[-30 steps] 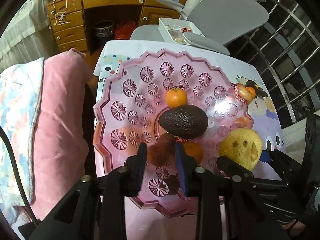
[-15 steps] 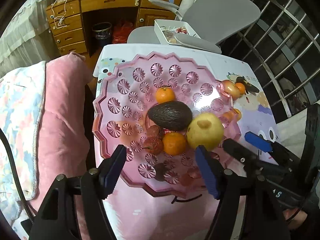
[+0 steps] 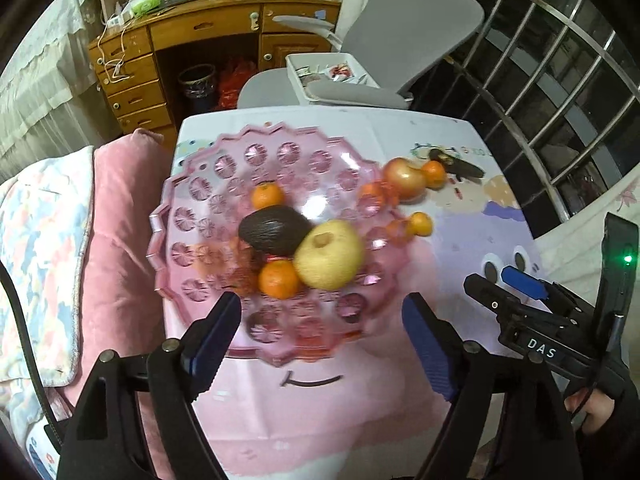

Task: Organize fruits
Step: 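Withdraw both open tools from the bowl toward the banana and mandarin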

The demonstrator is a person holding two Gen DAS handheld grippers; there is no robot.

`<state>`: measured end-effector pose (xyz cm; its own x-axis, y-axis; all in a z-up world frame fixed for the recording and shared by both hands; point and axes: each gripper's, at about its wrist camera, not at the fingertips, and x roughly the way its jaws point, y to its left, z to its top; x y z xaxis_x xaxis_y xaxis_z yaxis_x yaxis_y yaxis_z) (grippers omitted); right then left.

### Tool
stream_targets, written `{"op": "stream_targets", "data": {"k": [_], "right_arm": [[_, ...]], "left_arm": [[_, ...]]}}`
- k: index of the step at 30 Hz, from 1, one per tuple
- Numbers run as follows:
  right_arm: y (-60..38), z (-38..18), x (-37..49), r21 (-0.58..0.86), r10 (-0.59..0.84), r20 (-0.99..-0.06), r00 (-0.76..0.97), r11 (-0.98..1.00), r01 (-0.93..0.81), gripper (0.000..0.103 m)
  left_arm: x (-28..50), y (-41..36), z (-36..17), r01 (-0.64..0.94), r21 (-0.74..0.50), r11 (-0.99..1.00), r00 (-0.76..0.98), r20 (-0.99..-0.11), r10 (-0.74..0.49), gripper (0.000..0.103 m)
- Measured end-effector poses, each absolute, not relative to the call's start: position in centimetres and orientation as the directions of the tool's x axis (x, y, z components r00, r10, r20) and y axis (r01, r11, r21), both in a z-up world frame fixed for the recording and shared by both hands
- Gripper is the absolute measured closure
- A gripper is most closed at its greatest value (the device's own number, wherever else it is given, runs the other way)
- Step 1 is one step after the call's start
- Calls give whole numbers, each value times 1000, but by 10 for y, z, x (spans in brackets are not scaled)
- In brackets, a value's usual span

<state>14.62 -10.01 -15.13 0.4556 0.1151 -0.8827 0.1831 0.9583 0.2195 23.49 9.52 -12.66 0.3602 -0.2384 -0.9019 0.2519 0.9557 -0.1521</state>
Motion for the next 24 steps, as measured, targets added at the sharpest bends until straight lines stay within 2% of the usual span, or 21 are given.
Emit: {"op": "stream_targets", "data": {"k": [8, 17, 24], "right_arm": [[-159, -142, 136, 159, 86, -890, 447, 979, 127, 27], [-222, -130, 145, 40, 41, -866, 499, 999, -14, 27], [-256, -131, 168, -33, 47, -836, 547, 990, -137, 27]], "left_arm": [[234, 24, -107, 290, -141, 947, 366, -898, -245, 20], [263, -55, -94, 384, -118, 916, 339, -905, -259, 12], [301, -114, -105, 475, -10, 880, 334, -923, -191, 11]]}}
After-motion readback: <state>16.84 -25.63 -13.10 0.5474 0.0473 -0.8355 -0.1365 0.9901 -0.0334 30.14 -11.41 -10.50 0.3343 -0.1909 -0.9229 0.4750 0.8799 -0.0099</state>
